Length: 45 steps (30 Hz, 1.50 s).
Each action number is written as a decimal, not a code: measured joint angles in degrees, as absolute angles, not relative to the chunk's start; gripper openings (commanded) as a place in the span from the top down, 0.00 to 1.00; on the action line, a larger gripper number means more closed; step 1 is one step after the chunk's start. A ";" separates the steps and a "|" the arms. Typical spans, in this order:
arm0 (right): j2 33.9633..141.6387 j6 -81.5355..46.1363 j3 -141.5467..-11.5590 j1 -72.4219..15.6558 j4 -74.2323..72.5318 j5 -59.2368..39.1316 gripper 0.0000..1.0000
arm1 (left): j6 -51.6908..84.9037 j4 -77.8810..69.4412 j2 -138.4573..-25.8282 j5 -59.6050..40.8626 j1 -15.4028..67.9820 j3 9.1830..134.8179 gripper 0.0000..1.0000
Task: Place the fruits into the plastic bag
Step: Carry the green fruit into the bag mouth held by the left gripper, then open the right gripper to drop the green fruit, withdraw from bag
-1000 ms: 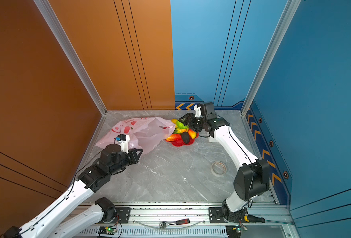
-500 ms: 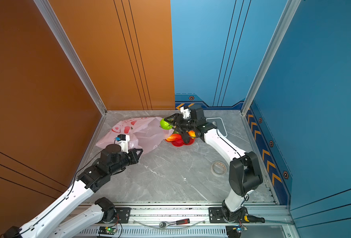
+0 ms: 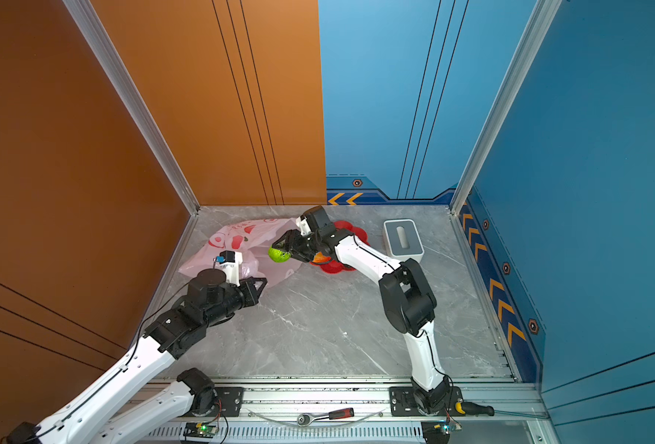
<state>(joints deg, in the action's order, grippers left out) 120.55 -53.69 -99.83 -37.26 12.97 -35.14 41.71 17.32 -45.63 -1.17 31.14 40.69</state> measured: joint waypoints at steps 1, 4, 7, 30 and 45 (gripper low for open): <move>121.89 -53.54 -101.08 -37.47 13.61 -34.74 0.37 | 41.74 17.32 -45.56 -1.17 31.14 40.69 1.00; 125.69 -53.30 -104.07 -37.91 14.85 -34.17 0.37 | 41.93 17.28 -45.36 -1.17 31.14 40.62 1.00; 128.20 -53.12 -105.80 -38.09 16.08 -33.67 0.36 | 42.02 17.23 -45.32 -1.19 31.14 40.40 1.00; 130.41 -52.49 -111.18 -39.13 18.06 -32.71 0.00 | 42.57 16.88 -44.80 -1.19 31.18 39.53 1.00; 114.02 -45.28 -111.15 -39.48 23.88 -27.92 0.00 | 42.57 16.86 -44.69 -1.19 31.18 39.48 1.00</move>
